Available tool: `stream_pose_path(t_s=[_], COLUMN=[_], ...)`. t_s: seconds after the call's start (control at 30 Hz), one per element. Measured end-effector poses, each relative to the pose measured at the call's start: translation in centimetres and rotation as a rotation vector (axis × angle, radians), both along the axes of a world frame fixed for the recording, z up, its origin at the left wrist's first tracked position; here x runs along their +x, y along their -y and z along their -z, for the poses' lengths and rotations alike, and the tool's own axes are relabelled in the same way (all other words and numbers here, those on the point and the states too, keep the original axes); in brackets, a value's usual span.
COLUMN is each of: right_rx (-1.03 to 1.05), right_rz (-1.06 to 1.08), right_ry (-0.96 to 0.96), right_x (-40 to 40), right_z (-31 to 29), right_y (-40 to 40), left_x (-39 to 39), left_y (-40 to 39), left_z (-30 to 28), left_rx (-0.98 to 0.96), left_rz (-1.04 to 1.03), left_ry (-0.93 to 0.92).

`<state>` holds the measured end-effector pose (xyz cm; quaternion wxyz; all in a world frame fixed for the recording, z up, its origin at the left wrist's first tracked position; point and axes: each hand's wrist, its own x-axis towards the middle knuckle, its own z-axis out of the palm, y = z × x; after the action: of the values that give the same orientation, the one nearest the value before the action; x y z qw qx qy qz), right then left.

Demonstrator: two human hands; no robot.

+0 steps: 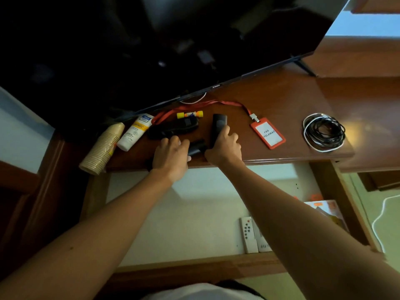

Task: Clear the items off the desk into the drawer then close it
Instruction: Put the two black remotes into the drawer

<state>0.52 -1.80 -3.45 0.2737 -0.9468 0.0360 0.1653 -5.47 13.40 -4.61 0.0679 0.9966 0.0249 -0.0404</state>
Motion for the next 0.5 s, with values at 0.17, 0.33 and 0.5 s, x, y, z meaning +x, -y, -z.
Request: stream_pose_path(t_s=[0.17, 0.33, 0.5], right_rx=[0.033, 0.026, 0.046], right_rz=[-0.02, -0.085, -0.12], right_ry=[0.041, 0.079, 0.079], right_x=[-3.0, -7.3, -11.4], right_z=[0.0, 0.9, 3.0], right_y=[1.9, 4.0, 5.9], left_x=[-2.3, -5.4, -9.2], left_y=[2.7, 5.2, 7.0], left_z=[-0.2, 0.2, 2.4], left_rx=[-0.028, -0.098, -0.182], left_rz=[-0.094, -0.196, -0.204], left_ry=[0.02, 0.001, 0.019])
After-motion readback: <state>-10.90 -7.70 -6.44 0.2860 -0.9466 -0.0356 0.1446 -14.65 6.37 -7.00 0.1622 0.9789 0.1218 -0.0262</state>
